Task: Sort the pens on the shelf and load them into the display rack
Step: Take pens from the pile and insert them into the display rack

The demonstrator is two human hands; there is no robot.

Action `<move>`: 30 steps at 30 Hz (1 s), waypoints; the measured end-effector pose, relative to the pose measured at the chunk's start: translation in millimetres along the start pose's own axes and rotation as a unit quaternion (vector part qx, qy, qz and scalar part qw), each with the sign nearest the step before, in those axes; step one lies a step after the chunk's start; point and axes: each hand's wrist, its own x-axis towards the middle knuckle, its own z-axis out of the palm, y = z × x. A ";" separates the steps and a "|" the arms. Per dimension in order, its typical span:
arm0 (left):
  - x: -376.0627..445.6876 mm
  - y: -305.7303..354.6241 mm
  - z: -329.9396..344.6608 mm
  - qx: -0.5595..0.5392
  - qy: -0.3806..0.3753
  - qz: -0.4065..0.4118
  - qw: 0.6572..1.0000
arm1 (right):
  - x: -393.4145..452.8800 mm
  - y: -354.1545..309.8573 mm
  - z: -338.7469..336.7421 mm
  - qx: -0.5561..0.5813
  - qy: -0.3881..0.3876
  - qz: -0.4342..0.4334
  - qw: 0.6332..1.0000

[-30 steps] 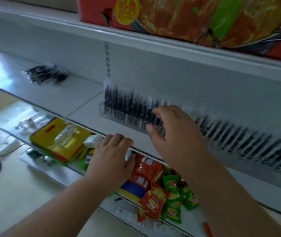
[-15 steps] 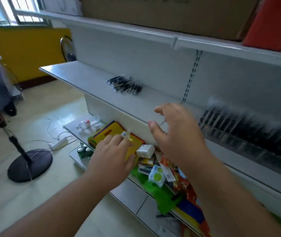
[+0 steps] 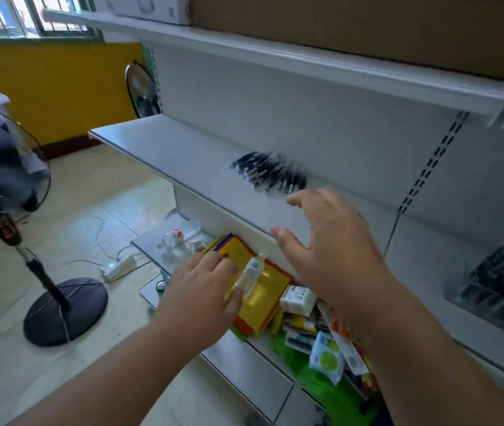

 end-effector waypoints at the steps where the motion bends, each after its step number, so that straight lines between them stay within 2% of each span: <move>1: 13.2 -8.6 0.7 0.003 -0.011 -0.007 1.000 | 15.7 0.7 8.3 0.006 0.004 -0.001 1.000; 8: 80.0 -63.5 -2.5 0.007 -0.023 -0.047 0.999 | 115.9 -4.1 51.2 0.032 -0.023 0.001 0.999; 12: 119.9 -90.3 1.2 -0.010 -0.021 -0.043 0.999 | 150.8 -5.3 74.9 0.027 -0.014 0.011 0.999; 16: 164.0 -121.2 11.2 -0.048 -0.018 -0.011 0.999 | 178.3 -8.4 97.7 0.007 -0.005 0.039 0.999; 19: 200.8 -141.4 19.8 -0.060 -0.049 0.041 0.996 | 198.0 -12.1 108.3 -0.008 0.010 0.085 0.996; 25: 287.2 -183.3 34.7 -0.099 -0.060 0.145 0.983 | 233.2 -28.7 130.9 -0.062 0.062 0.174 0.981; 30: 330.1 -204.2 46.2 -0.136 -0.097 0.173 0.971 | 254.6 -47.4 149.6 -0.082 0.092 0.234 0.964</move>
